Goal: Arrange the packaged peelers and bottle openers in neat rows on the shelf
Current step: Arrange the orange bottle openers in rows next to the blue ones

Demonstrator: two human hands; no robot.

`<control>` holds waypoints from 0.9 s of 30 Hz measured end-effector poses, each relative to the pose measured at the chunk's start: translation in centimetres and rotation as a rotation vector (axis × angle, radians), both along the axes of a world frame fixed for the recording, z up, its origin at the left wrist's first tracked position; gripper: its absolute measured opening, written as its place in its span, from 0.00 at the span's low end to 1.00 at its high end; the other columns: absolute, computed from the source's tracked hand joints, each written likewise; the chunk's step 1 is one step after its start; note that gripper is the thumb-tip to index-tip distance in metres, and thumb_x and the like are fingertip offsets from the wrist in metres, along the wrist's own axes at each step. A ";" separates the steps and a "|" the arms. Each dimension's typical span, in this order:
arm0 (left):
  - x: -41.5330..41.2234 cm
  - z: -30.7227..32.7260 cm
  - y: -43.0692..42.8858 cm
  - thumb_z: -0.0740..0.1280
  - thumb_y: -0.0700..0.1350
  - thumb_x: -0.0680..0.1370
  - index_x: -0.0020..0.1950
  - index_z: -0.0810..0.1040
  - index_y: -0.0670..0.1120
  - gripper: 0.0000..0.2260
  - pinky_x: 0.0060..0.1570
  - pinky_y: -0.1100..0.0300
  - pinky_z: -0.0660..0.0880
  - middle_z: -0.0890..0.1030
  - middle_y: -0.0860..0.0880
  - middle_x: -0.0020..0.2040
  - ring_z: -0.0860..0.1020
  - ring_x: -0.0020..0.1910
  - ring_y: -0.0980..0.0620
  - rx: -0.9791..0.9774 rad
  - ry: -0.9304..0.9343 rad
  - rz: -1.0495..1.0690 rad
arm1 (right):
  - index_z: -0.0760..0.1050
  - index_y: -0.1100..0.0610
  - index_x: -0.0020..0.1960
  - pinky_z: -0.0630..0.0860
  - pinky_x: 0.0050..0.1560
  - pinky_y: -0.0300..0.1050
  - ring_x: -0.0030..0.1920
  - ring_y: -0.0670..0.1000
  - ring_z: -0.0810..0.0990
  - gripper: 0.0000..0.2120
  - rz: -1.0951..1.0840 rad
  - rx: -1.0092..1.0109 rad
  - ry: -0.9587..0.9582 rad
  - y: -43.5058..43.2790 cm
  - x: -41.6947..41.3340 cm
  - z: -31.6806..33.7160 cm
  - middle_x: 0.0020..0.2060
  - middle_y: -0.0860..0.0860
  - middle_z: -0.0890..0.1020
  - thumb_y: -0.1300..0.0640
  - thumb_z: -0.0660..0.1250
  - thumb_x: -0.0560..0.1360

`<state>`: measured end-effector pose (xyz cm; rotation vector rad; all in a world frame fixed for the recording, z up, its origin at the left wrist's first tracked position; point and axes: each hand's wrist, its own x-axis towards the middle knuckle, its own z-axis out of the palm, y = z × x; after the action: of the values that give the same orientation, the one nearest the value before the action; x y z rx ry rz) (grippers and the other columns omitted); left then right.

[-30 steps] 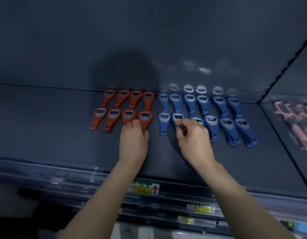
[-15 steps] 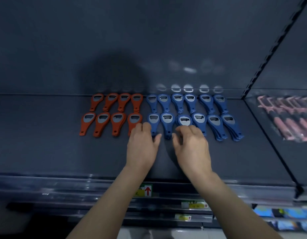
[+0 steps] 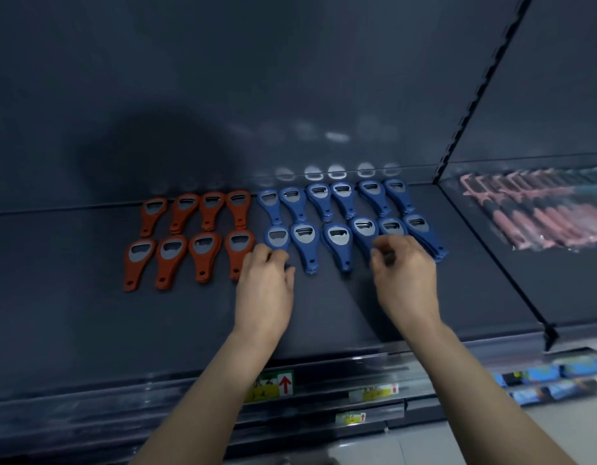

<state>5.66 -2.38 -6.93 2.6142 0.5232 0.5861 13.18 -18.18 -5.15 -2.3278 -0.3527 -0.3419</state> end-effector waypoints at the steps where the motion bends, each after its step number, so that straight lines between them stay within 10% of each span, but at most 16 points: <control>1: 0.1 0.2 -0.3 0.68 0.39 0.75 0.51 0.79 0.39 0.07 0.50 0.53 0.72 0.76 0.42 0.49 0.74 0.49 0.43 0.011 -0.023 -0.011 | 0.79 0.62 0.51 0.70 0.47 0.41 0.45 0.54 0.76 0.07 -0.031 0.016 0.012 -0.4 0.2 -0.1 0.47 0.56 0.79 0.63 0.65 0.75; 14: 3.0 0.6 -5.5 0.68 0.47 0.76 0.61 0.75 0.44 0.16 0.58 0.56 0.69 0.72 0.48 0.56 0.71 0.57 0.49 0.019 -0.008 -0.278 | 0.74 0.62 0.61 0.65 0.58 0.46 0.60 0.59 0.67 0.15 -0.229 -0.110 0.047 -5.9 3.3 -0.5 0.58 0.60 0.74 0.59 0.67 0.75; 27: 3.2 0.0 -7.5 0.66 0.37 0.77 0.58 0.77 0.39 0.10 0.42 0.61 0.67 0.75 0.44 0.53 0.77 0.45 0.47 -0.010 0.040 -0.122 | 0.65 0.61 0.69 0.65 0.62 0.48 0.64 0.58 0.64 0.25 -0.024 -0.129 0.240 -8.5 5.0 -1.1 0.63 0.59 0.69 0.61 0.68 0.73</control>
<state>8.86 -9.86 -6.95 2.6306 0.3744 0.4924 18.14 -26.72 -6.22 -2.4680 -0.2347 -0.0500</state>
